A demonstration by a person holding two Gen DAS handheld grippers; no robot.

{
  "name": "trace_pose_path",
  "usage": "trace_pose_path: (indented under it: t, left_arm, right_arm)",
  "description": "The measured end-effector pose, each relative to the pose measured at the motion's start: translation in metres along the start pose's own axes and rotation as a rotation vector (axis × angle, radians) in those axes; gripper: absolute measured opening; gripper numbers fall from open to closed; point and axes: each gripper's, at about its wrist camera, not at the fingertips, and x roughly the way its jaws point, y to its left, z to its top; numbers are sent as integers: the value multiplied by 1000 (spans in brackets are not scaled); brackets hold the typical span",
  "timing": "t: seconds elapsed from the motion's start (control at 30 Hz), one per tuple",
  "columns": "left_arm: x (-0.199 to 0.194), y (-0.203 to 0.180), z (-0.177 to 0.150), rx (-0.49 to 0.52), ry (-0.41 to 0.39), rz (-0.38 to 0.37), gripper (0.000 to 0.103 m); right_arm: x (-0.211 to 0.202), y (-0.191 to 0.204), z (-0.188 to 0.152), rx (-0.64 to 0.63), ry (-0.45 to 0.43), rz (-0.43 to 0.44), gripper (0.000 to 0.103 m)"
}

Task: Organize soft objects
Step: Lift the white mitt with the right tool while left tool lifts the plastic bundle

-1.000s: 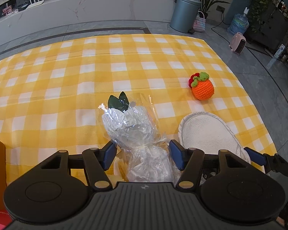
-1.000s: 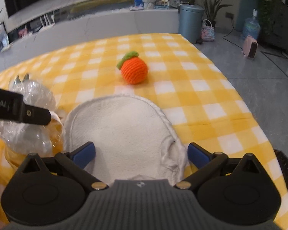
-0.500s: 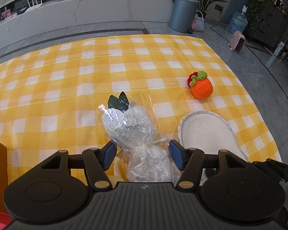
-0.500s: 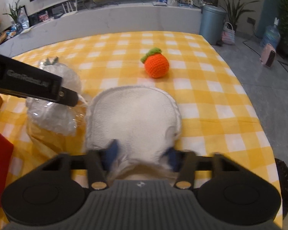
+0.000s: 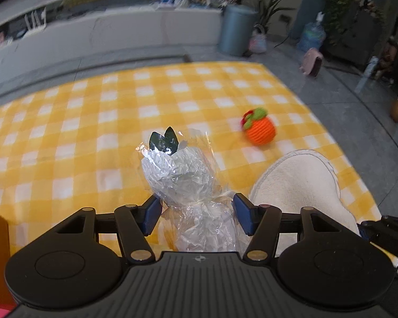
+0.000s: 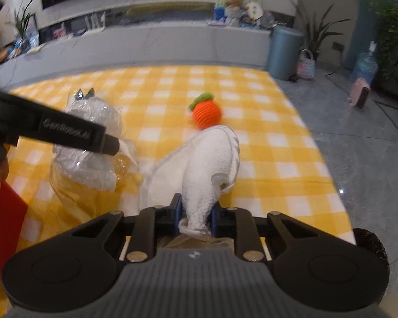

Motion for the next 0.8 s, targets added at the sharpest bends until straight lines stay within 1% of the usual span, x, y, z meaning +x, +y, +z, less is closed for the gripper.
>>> trace_pose_path:
  t: [0.1,0.43,0.57,0.7,0.8]
  left_arm:
    - [-10,-4,-2,23,-40,12,68]
    - [-59,-12,-2,3,-139,-103,67]
    - [-82,-22,-9,26,-137,-118,67]
    - [-103,-32,-22,109,-122,-111,67]
    - [-111,-35,-28,166,-112,-84,67]
  right_arm:
    - [-6,-2,0,-2,-15,-26,19]
    - [-16,-6,6,4,-61,-53,19]
    - [-22,-11,9,23,-87,-33,20]
    - [-36,-13,9,33,-127,-14,20]
    - [-45,-12,8,34,-154,16,20]
